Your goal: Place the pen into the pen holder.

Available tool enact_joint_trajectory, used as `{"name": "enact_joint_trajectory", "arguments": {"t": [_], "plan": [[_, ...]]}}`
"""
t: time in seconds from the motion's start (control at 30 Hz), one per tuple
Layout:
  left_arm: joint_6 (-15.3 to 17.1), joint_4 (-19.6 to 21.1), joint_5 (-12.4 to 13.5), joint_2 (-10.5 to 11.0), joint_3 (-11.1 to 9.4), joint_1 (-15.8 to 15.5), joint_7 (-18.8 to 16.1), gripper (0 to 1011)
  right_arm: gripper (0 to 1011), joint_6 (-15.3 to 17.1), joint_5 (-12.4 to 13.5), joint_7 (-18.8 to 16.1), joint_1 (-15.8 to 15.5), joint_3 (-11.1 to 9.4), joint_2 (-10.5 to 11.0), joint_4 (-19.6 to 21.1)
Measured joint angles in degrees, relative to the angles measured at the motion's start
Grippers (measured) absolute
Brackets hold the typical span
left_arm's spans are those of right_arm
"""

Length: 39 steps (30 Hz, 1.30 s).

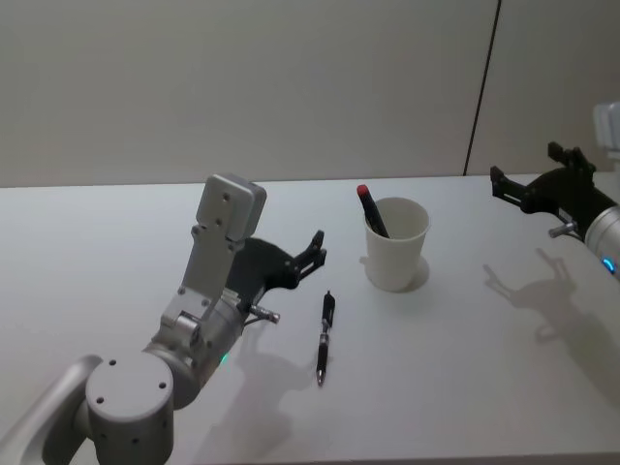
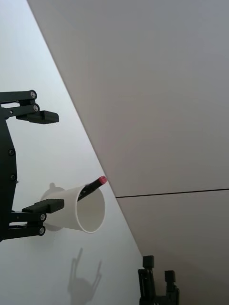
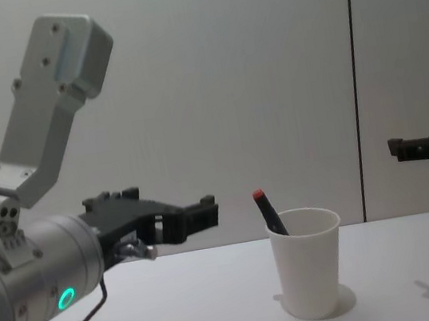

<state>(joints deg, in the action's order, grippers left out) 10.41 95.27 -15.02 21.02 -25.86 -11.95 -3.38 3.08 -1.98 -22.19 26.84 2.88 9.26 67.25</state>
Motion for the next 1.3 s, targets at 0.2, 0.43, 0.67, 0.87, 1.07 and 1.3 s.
{"name": "enact_joint_trajectory", "arguments": {"t": [0.2,0.43,0.67,0.87,1.07,1.3], "plan": [[3.78,0.87,-1.90,-0.01,0.03,0.86,-0.80,1000,1002,0.04,-0.02,-0.01,-0.03,0.00,0.03,0.04],[7.16,1.34,-3.09,0.21,-0.09,1.77,0.02,1000,1002,0.06,-0.02,-0.01,-0.06,0.00,0.05,0.07],[9.53,1.20,-3.53,0.29,-0.42,2.33,1.86,1000,1002,0.06,-0.02,0.00,-0.07,0.00,0.06,0.10],[10.32,0.28,-3.73,-0.03,-0.80,2.62,2.99,1000,1001,0.06,-0.02,0.00,-0.07,0.00,0.06,0.10],[10.03,-1.04,-4.25,-0.68,-1.07,2.81,3.21,1000,1002,0.05,-0.01,0.00,-0.07,0.00,0.06,0.10],[8.64,-3.00,-5.13,-1.70,-1.29,3.00,2.00,1000,1002,0.05,-0.01,0.00,-0.07,0.00,0.05,0.10]]}}
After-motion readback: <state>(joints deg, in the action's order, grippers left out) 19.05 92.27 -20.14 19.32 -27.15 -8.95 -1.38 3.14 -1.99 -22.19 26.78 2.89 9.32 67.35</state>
